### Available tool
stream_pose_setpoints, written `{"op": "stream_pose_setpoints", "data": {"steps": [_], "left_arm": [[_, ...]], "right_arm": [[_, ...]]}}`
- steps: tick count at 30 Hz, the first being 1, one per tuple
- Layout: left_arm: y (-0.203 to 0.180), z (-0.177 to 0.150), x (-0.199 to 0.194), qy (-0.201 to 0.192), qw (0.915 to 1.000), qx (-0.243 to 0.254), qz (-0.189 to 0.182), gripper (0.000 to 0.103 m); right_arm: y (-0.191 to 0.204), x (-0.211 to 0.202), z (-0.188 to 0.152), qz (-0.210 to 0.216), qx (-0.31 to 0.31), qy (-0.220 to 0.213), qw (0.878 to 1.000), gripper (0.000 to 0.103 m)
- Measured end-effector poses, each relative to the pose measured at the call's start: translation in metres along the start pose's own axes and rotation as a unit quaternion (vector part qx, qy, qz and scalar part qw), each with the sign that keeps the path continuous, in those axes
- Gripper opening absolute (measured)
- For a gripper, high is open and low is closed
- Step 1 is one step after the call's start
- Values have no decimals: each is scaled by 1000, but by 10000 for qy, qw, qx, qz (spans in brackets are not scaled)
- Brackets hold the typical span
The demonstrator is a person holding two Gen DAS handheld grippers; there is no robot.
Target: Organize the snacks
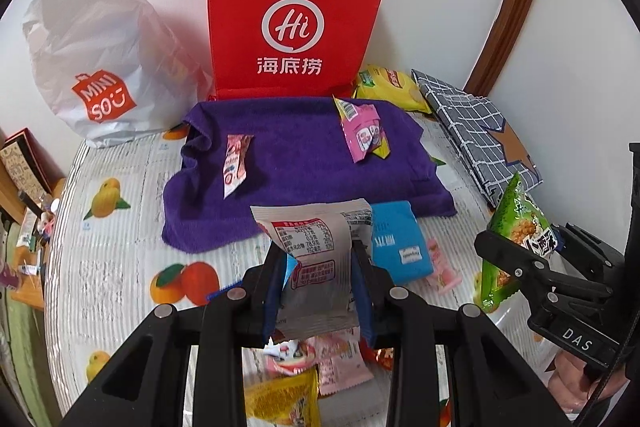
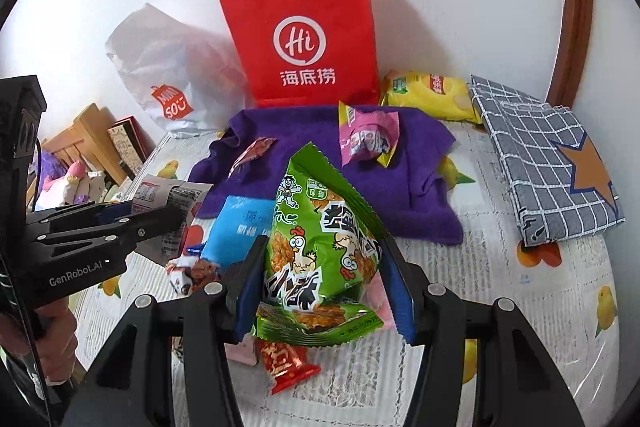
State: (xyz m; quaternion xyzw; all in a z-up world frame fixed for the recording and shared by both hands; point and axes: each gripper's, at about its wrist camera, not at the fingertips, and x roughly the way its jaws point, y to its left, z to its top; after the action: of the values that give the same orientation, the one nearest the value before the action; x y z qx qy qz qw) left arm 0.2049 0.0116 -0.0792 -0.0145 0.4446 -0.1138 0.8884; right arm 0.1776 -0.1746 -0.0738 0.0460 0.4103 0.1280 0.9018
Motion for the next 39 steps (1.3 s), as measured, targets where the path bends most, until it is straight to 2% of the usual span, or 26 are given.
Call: {"op": "stream_pose_setpoints", "data": {"steps": [24,39], "left_arm": [[26,58,49,1,9999,-136,-28,30],[32,82,79,53,9998,-155,-59,30]], "right_arm": [[-13,47,51,-142,22,-50,9999,54],[-28,82,68,-237,88,52,9997,54]]}}
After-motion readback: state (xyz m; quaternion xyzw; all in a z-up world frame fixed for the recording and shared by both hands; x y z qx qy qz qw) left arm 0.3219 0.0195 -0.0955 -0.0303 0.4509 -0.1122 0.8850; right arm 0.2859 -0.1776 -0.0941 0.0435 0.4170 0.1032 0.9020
